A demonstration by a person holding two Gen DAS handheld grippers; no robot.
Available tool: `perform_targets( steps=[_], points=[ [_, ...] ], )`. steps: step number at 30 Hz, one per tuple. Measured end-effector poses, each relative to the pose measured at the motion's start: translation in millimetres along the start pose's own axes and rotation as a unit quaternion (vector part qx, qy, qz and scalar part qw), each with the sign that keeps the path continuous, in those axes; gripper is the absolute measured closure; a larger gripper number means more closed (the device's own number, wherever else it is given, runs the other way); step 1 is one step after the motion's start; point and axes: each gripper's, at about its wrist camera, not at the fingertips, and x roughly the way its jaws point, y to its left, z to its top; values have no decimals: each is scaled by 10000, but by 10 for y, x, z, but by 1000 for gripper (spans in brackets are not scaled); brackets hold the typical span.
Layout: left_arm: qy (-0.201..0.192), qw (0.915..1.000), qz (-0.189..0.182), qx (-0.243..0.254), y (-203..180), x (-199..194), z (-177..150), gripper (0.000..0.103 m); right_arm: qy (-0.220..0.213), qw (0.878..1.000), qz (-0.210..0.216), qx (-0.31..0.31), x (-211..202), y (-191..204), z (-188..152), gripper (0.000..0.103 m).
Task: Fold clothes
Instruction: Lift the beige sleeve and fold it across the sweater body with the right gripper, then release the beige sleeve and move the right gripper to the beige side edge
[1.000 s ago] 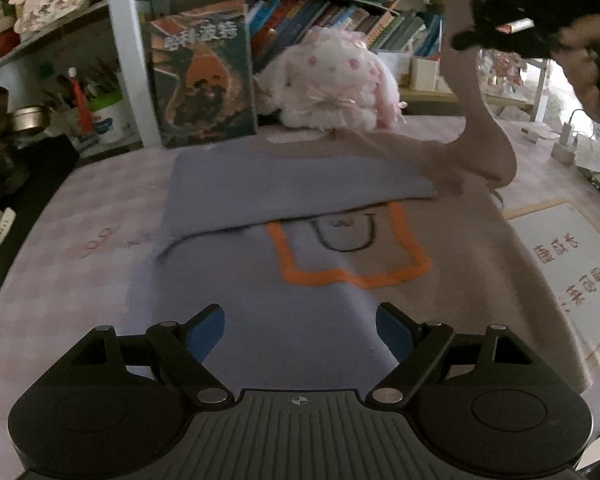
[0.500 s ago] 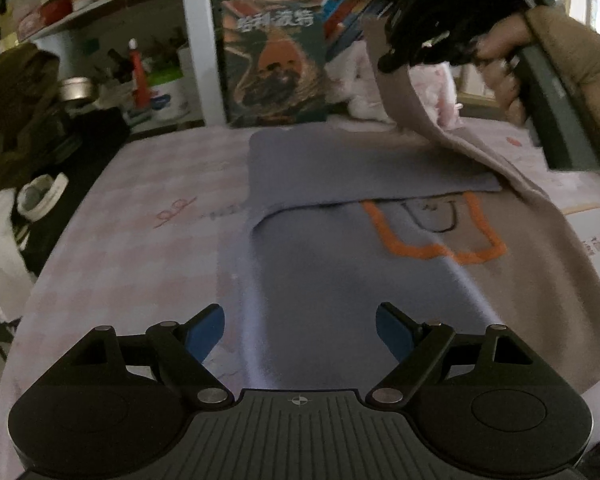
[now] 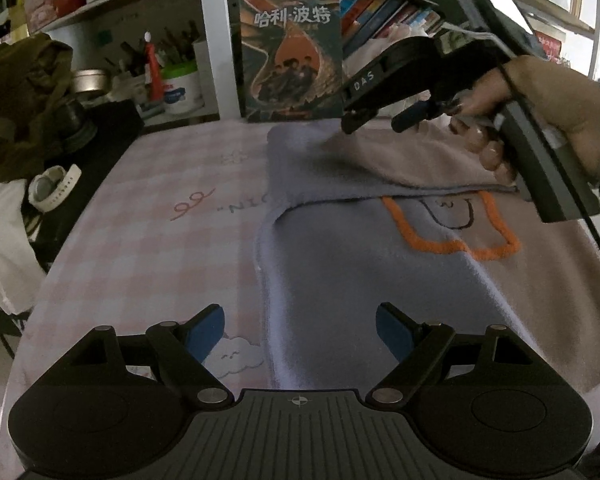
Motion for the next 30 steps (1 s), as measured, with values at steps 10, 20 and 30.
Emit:
perform_targets(
  steps=[10, 20, 30],
  points=[
    [52, 9989, -157, -433, 69, 79, 52, 17, -20, 9998, 121, 163, -575, -226, -266, 42],
    [314, 9949, -402, -868, 141, 189, 45, 18, 182, 9972, -614, 389, -1198, -605, -1010, 40],
    [309, 9948, -564, -786, -147, 84, 30, 18, 341, 9903, -1095, 778, -1675, -849, -1654, 37]
  ],
)
